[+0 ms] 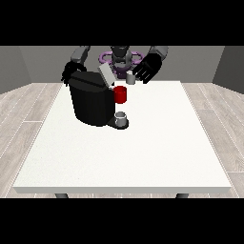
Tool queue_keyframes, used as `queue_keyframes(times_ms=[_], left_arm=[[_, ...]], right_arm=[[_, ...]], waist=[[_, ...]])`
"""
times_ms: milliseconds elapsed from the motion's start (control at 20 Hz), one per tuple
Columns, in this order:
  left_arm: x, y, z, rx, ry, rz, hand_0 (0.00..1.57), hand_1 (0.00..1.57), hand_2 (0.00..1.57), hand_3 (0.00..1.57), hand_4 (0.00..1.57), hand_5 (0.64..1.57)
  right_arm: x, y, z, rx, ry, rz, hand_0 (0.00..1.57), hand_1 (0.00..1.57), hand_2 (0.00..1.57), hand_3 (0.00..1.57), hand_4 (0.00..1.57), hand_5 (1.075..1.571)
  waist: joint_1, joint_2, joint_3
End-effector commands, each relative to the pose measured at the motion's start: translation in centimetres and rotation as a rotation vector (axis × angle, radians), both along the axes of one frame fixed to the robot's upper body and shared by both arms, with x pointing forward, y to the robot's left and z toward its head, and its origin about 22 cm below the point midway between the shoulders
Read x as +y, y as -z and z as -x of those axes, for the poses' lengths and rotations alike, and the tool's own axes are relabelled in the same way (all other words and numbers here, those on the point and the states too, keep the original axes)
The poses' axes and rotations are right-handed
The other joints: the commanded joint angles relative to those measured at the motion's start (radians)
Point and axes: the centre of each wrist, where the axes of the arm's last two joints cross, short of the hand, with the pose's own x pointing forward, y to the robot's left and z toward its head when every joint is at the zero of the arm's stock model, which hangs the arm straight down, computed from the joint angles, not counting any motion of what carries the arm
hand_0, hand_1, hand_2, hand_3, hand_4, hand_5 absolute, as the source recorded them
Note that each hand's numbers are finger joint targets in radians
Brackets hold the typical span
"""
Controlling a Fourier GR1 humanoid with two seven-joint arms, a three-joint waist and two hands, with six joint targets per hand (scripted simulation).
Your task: Insert the coffee pod into the coffee machine and close the lid
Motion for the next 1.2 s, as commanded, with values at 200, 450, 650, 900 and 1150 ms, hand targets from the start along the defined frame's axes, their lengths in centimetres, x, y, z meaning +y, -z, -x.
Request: queue_keyframes(times_ms=[200,450,650,900,1150], left_arm=[[-0.4,-2.2,-0.4,-0.062,-0.032,-0.017,1.28,1.28,1.31,1.23,0.5,1.571],[-0.6,-1.3,-0.4,-0.008,0.022,-0.031,1.31,1.31,1.33,1.24,0.49,1.571],[-1.9,-3.2,-0.7,-0.047,-0.007,-0.027,1.3,1.3,1.33,1.23,0.5,1.571],[-3.3,-2.0,-0.7,-0.056,0.07,-0.026,1.26,1.26,1.3,1.21,0.51,1.571],[-2.8,-2.2,-0.8,-0.052,0.03,-0.042,1.18,1.18,1.26,1.19,0.5,1.571]], right_arm=[[0.6,-3.4,-1.0,-0.075,-0.012,0.026,0.0,0.0,0.0,0.0,0.51,1.571],[-1.2,-1.4,-0.1,-0.029,0.037,0.017,0.0,0.0,0.0,0.0,0.52,1.571],[-1.8,-0.8,-0.1,-0.059,0.018,0.029,0.0,0.0,0.0,0.0,0.53,1.571],[-2.2,-1.4,-1.3,-0.065,0.092,-0.006,0.0,0.0,0.0,0.0,0.52,1.571],[-1.1,-2.3,-1.1,-0.052,0.054,-0.005,0.0,0.0,0.0,0.0,0.5,1.571]], waist=[[-0.05,0.056,-0.0003],[-0.023,0.022,-0.0001],[-0.049,0.076,0.0003],[0.01,0.091,0.0001],[-0.028,0.082,-0.0001]])
